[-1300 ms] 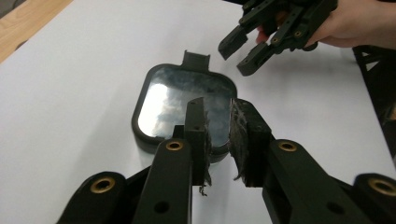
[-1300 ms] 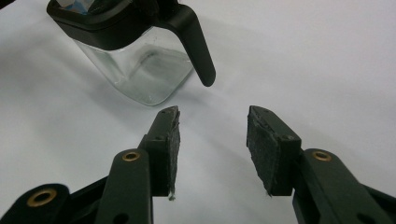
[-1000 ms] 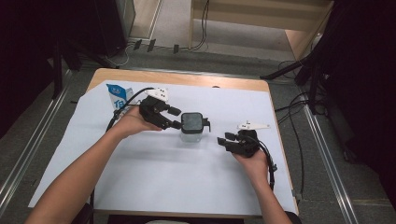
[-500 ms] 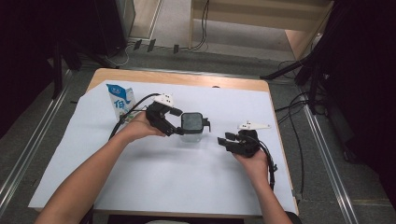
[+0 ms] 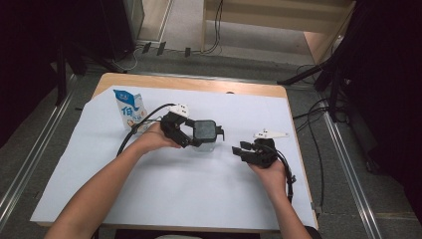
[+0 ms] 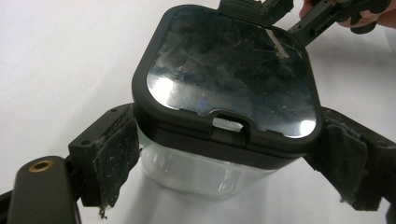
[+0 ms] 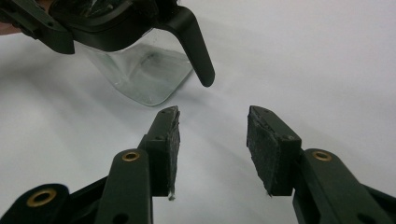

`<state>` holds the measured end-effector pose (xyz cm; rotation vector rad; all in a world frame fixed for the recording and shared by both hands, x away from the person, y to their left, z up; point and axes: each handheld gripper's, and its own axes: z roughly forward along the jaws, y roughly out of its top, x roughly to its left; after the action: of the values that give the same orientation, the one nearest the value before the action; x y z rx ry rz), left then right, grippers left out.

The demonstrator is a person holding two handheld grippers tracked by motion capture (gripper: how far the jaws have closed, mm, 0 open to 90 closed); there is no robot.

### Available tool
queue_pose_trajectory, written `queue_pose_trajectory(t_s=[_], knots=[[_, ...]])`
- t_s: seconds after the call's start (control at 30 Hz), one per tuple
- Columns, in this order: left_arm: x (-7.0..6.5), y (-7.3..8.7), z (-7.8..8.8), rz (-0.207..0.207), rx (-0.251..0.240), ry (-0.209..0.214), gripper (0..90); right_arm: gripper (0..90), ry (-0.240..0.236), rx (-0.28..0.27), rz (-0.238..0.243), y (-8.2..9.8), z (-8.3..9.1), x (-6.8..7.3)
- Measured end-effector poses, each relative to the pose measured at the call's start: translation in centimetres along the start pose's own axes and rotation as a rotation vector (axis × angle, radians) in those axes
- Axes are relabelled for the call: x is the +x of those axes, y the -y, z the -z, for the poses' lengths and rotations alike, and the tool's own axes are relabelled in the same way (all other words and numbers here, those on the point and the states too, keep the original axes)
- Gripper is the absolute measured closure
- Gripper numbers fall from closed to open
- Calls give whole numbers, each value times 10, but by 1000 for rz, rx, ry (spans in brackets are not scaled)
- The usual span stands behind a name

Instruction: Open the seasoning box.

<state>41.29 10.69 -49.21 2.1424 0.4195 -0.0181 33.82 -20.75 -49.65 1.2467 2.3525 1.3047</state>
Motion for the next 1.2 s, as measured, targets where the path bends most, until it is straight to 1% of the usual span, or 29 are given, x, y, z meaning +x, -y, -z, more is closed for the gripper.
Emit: queue_pose_trajectory(t_s=[0.1, 0.13, 0.2, 0.3, 0.43, 0.87, 0.97, 1.03, 1.07, 1.1, 1.13, 1.2], knots=[[-1, -1, 0, -3, -2, -4, 130, 554, -1, 0, -3, 0, 1, 0], [-1, -1, 0, -9, 0, -10, 132, 555, 0, 0, -2, 0, 1, 0], [-1, -2, 3, -18, 1, -8, 136, 554, 0, 0, -2, 0, 1, 0], [-2, -5, 7, -18, -16, -11, 147, 554, 0, -1, -2, 0, 1, 0], [-4, -7, 9, -37, -8, -24, 154, 554, 1, 1, -1, 0, 0, 0], [-7, -11, 18, -43, -26, -31, 169, 553, 1, 2, 0, 0, 0, 0], [-7, -12, 21, -47, -25, -29, 175, 553, 1, 2, 0, 0, 0, 0], [-6, -12, 23, -46, -33, -24, 183, 552, 1, 2, 1, 0, 0, 0], [-7, -12, 25, -46, -38, -26, 191, 553, 1, 2, 0, 0, 0, 0], [-7, -12, 28, -46, -42, -31, 222, 553, 1, 3, -1, 0, 0, 0], [-6, -12, 30, -37, -52, -25, 273, 552, 0, 3, -1, 0, 0, 0], [-7, -13, 32, -44, -44, -31, 296, 552, 0, 2, 1, 0, -1, 0]])
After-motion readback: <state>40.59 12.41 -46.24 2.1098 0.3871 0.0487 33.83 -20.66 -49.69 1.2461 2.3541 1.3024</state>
